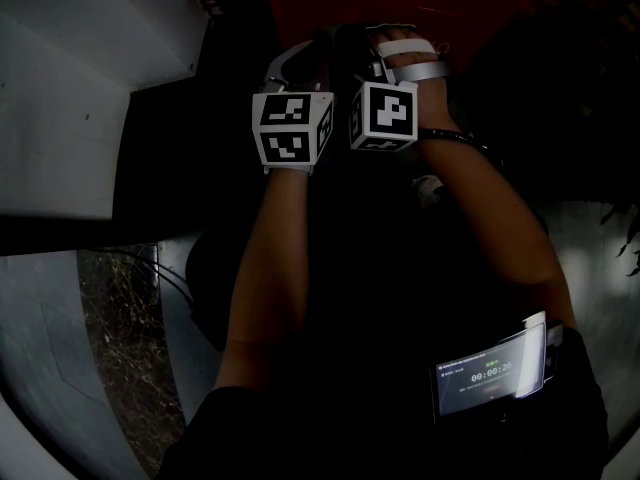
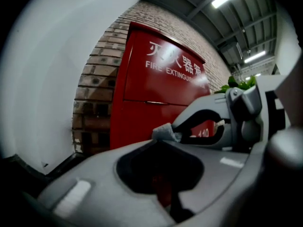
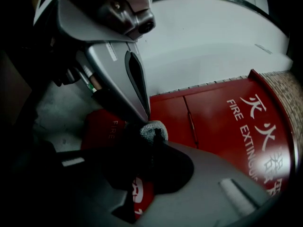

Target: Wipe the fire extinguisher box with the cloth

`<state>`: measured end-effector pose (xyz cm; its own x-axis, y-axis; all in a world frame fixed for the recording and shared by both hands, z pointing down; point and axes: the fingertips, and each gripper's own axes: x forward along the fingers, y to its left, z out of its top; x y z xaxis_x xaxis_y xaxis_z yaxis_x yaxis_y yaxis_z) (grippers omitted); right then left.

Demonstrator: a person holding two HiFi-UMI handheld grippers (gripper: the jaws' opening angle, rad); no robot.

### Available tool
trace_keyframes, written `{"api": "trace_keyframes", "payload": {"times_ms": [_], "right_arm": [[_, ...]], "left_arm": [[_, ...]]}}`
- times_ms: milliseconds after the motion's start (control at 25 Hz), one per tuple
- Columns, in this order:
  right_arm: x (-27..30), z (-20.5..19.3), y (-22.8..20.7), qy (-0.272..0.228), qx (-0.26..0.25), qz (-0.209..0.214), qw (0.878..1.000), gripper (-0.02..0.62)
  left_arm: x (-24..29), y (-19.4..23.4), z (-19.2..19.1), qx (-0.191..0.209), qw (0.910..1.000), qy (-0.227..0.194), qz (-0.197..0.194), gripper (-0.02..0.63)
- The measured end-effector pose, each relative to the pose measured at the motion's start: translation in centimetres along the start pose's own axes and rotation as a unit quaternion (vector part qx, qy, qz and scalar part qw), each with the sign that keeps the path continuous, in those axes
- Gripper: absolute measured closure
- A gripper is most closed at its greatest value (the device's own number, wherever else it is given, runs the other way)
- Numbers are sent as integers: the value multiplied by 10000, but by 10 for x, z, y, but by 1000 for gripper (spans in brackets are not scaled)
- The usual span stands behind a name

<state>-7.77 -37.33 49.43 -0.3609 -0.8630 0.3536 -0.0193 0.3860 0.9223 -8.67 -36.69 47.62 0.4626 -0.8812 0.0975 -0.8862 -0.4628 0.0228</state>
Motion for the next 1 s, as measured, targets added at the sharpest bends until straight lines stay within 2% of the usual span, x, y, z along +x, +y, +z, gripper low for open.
{"api": "trace_keyframes", "payload": {"times_ms": [160, 320, 480, 720, 840, 1000], "right_arm": [[-11, -24, -6, 114, -5, -116, 9999, 560], [-21, -56, 0, 343, 33, -51, 9994, 561], [-34, -90, 0, 609, 108, -134, 9980, 561], [-46, -135, 7, 952, 455, -157, 9943, 560], [-52, -152, 8, 1136, 600, -192, 9915, 560], [-61, -171, 6, 1368, 855, -250, 9866, 560]], "left_arm": [[11, -15, -5, 134, 9999, 5, 48, 606], [20, -46, -4, 193, 9996, 102, -160, 606], [30, -68, -4, 400, 9991, 11, -172, 606], [40, -119, -12, 615, 9956, 35, -701, 606], [39, -128, -17, 645, 9943, 94, -845, 606], [37, -123, -26, 619, 9944, 200, -836, 606]]}}
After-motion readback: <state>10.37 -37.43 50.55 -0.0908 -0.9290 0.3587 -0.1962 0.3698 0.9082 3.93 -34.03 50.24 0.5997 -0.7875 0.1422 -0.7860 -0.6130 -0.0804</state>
